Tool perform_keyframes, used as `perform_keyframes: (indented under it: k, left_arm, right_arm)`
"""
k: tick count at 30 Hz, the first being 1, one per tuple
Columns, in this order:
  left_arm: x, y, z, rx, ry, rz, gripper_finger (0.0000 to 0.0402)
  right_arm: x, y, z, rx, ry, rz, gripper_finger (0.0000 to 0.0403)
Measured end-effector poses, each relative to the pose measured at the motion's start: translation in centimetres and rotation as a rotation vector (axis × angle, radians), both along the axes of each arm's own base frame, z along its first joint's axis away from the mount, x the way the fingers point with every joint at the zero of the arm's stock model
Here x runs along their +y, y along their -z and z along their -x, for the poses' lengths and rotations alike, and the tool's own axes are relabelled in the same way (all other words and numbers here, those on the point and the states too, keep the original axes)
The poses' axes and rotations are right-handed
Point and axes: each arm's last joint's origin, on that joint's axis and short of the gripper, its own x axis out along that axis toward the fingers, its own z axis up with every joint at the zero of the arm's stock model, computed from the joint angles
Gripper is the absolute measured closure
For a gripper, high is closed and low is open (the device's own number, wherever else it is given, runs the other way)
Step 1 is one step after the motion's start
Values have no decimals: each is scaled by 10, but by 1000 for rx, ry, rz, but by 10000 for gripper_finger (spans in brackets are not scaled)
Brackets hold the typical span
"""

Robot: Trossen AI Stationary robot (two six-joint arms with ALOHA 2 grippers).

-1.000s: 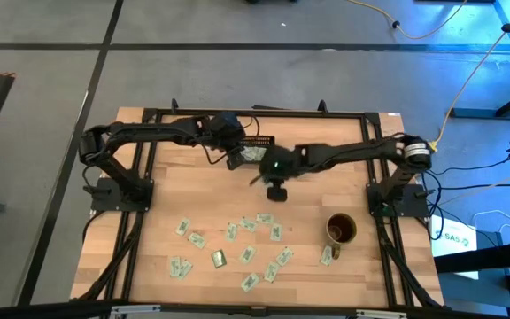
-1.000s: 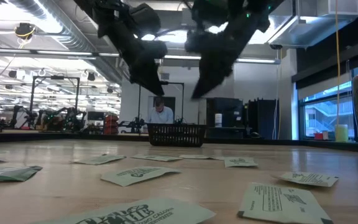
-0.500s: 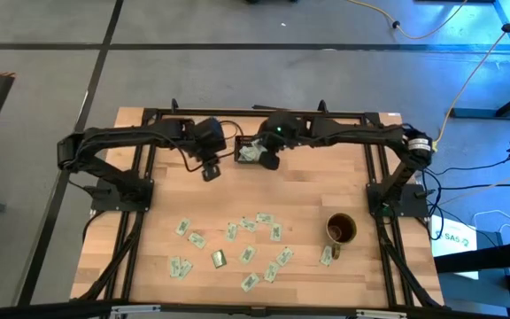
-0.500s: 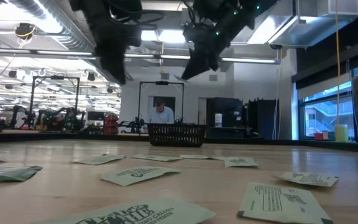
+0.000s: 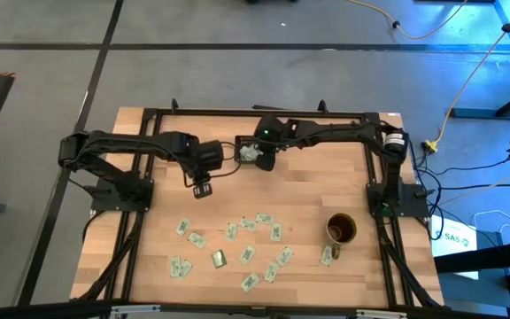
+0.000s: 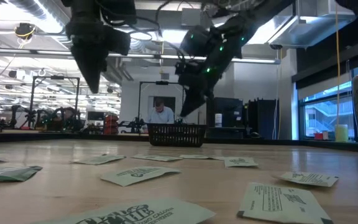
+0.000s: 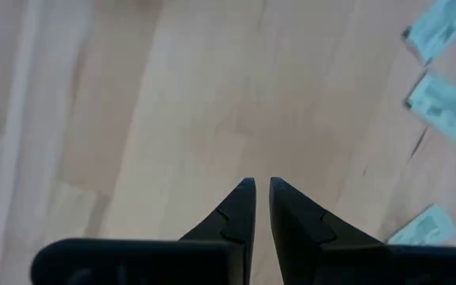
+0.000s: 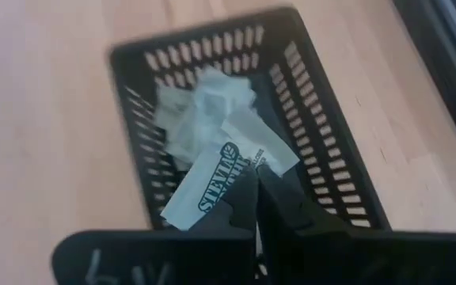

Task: Pick and place Stevia / Truvia into bins
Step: Put the white stevia packet into the black bin

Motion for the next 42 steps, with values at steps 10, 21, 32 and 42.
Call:
perform_keyframes:
  k: [10, 21, 32, 42]
  left_arm:
    - [-28, 4, 6, 89, 70, 27, 364]
    - [-66, 42, 23, 187, 257, 9, 293]
    - [-101, 79, 38, 124, 416, 49, 292]
    - [-111, 100, 57, 170, 409, 16, 297]
  right_arm:
    - [-9, 6, 2, 22, 43, 14, 390]
    - [-9, 6, 2, 22, 42, 13, 349]
    - [-9, 6, 2, 22, 43, 13, 325]
    - [-9, 6, 2, 21, 47, 10, 325]
